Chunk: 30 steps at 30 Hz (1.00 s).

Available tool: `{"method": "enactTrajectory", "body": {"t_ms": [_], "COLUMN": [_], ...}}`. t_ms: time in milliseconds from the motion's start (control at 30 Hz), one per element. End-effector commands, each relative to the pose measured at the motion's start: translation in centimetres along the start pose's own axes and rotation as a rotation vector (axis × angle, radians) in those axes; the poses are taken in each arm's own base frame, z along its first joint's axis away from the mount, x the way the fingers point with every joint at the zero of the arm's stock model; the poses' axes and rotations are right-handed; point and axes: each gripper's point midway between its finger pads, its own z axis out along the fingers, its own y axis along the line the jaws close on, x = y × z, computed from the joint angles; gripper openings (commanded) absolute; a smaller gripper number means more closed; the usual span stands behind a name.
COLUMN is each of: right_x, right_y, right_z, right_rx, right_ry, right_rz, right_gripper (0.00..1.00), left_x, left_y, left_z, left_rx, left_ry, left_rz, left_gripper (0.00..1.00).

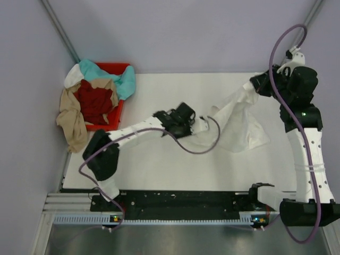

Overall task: Fold and stack the t-shirts
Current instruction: Flatten out the tshirt

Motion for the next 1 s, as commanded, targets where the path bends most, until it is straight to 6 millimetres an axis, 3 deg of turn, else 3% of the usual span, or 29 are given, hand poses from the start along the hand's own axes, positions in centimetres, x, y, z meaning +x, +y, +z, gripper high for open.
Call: {"method": "enactTrajectory", "body": {"t_ms": [0,133,233,400,500,633,733,867,967], "right_x": [-6.9,-9.5,-11.7,-13.7,-13.4,-13.1,-13.5,-13.4,-13.6], "right_y": [3.1,5.9,8.0,12.2,14.2,15.6,15.4,14.0,12.4], "right_z": [-4.9,-8.4,-12.0,-19.0,-22.1,-24.0,-22.5,-15.7,-8.7], "right_rx": [-0.053,-0.121,-0.165,-0.281,-0.365,-0.427,-0.423,-0.421,-0.418], "right_ry": [-0.209,-0.296,-0.381,-0.506,-0.533,-0.54,-0.513,-0.382,-0.299], "right_rz": [-0.083,-0.123,-0.166,-0.238,-0.255,-0.252,-0.222,-0.125,-0.039], "right_gripper": [0.0,0.0,0.0,0.0,0.0,0.0,0.0,0.0,0.0], "left_x": [0.5,2.0,2.8,3.2,4.3,5.4,5.6,4.9,4.2], "left_y": [11.8,15.7,16.1,13.6,11.9,10.7,11.3,14.0,18.3], "left_z": [-17.2,-29.6,-38.4,-50.2,-54.5,-57.1,-56.5,-52.9,-49.3], "left_rx": [-0.416,-0.647,-0.807,-1.011,-1.115,-1.177,-1.18,-1.145,-1.131], "left_ry": [-0.145,-0.229,-0.279,-0.409,-0.456,-0.465,-0.431,-0.351,-0.291], "left_rz": [-0.186,-0.272,-0.32,-0.34,-0.351,-0.369,-0.366,-0.35,-0.339], "left_gripper": [0.0,0.0,0.0,0.0,0.0,0.0,0.0,0.0,0.0]}}
